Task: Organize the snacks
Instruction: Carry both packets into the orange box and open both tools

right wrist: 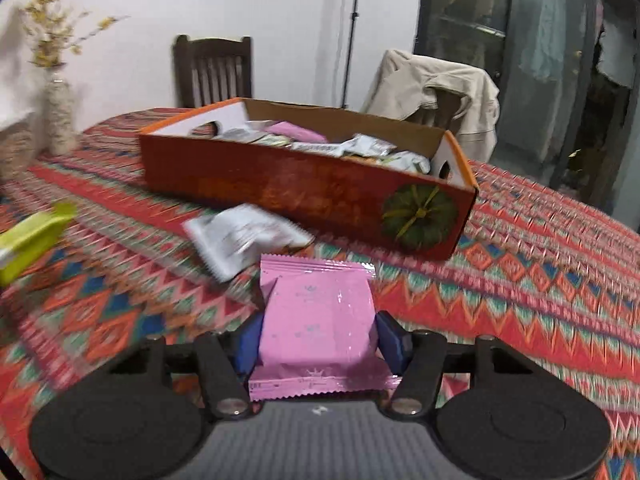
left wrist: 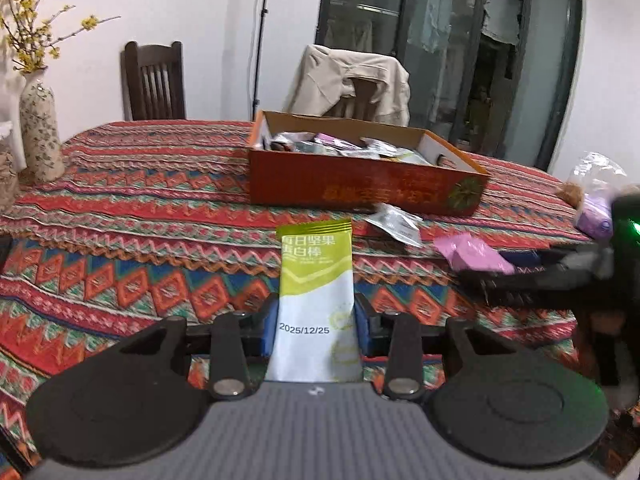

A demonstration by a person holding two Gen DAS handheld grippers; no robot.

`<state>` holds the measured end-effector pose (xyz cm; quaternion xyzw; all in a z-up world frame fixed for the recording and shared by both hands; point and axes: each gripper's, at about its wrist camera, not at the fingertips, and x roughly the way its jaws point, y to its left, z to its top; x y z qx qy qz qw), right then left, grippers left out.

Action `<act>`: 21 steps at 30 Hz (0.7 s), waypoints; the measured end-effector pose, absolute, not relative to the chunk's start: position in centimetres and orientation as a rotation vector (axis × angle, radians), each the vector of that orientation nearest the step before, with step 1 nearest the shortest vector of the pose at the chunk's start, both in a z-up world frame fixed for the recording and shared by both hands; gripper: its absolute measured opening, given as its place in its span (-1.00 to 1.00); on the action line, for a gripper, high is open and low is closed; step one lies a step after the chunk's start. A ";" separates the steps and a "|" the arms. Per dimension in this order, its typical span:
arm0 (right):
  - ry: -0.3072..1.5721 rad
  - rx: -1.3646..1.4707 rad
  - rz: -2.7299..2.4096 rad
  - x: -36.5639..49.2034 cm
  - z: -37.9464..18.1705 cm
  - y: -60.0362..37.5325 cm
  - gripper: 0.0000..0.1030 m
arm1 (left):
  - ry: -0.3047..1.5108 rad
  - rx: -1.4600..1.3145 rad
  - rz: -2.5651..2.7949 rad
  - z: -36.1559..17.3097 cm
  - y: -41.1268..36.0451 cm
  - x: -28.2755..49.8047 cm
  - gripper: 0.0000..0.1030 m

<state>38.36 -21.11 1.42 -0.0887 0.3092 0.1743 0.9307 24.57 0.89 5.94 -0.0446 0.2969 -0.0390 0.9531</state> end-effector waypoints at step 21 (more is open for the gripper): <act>0.587 0.076 0.422 27.2 3.6 -28.3 0.13 | 0.568 -0.087 -0.305 10.1 -4.9 26.8 -0.25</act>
